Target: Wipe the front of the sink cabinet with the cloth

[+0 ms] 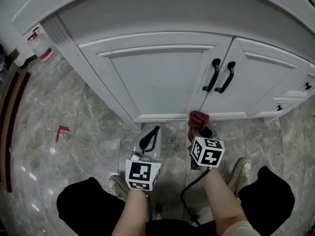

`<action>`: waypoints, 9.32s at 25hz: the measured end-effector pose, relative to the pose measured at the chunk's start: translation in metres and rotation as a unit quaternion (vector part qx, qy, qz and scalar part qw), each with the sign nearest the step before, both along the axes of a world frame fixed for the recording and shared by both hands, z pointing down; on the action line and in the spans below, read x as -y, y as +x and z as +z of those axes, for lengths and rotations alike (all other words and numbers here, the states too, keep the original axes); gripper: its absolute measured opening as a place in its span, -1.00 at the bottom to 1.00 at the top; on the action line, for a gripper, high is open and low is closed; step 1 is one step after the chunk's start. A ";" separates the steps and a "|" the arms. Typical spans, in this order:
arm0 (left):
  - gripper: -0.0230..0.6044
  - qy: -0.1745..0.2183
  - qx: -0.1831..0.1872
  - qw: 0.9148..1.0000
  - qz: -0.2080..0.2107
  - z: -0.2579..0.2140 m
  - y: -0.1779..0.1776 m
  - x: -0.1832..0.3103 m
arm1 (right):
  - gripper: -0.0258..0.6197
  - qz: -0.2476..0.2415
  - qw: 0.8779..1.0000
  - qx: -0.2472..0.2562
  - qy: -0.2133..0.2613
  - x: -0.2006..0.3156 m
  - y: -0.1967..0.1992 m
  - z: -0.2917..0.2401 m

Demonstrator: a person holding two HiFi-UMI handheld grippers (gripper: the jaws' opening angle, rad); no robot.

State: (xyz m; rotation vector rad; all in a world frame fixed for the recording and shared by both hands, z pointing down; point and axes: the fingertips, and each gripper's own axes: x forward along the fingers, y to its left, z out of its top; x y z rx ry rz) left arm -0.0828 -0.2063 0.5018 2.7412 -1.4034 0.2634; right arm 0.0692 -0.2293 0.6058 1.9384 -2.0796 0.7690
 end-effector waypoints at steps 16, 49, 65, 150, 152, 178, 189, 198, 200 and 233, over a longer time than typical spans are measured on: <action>-0.93 0.125 -0.063 0.990 -0.016 -0.159 0.096 -0.031 | -0.68 -0.045 0.977 -0.010 0.209 -0.032 0.079 -0.249; -0.93 0.150 -0.061 0.986 0.025 -0.213 0.186 -0.057 | -0.67 -0.043 0.959 -0.111 0.259 -0.021 0.190 -0.366; -0.93 0.153 -0.060 0.986 0.029 -0.201 0.198 -0.053 | -0.68 0.034 0.961 -0.120 0.249 -0.038 0.253 -0.359; -0.93 0.067 -0.095 0.993 -0.018 -0.109 0.192 -0.044 | -0.67 -0.042 0.980 -0.109 0.161 -0.008 0.184 -0.191; -0.93 0.067 -0.091 0.994 -0.004 -0.109 0.208 -0.046 | -0.67 -0.024 0.981 -0.111 0.160 -0.011 0.206 -0.194; -0.93 0.040 -0.056 0.996 -0.053 -0.072 0.166 -0.040 | -0.67 -0.129 0.980 -0.081 0.128 -0.019 0.109 -0.133; -0.93 0.030 -0.043 0.995 -0.089 -0.056 0.120 -0.030 | -0.67 -0.176 0.974 -0.041 0.135 0.008 0.031 -0.123; -0.93 0.029 -0.033 0.997 -0.065 -0.050 0.150 -0.028 | -0.67 -0.149 0.979 -0.057 0.126 0.009 0.074 -0.117; -0.93 0.028 -0.037 0.997 -0.057 -0.050 0.160 -0.028 | -0.67 -0.132 0.982 -0.060 0.123 0.009 0.092 -0.117; -0.93 -0.024 -0.052 0.998 -0.029 -0.007 0.202 -0.035 | -0.67 -0.042 0.991 -0.107 0.073 -0.027 0.204 -0.081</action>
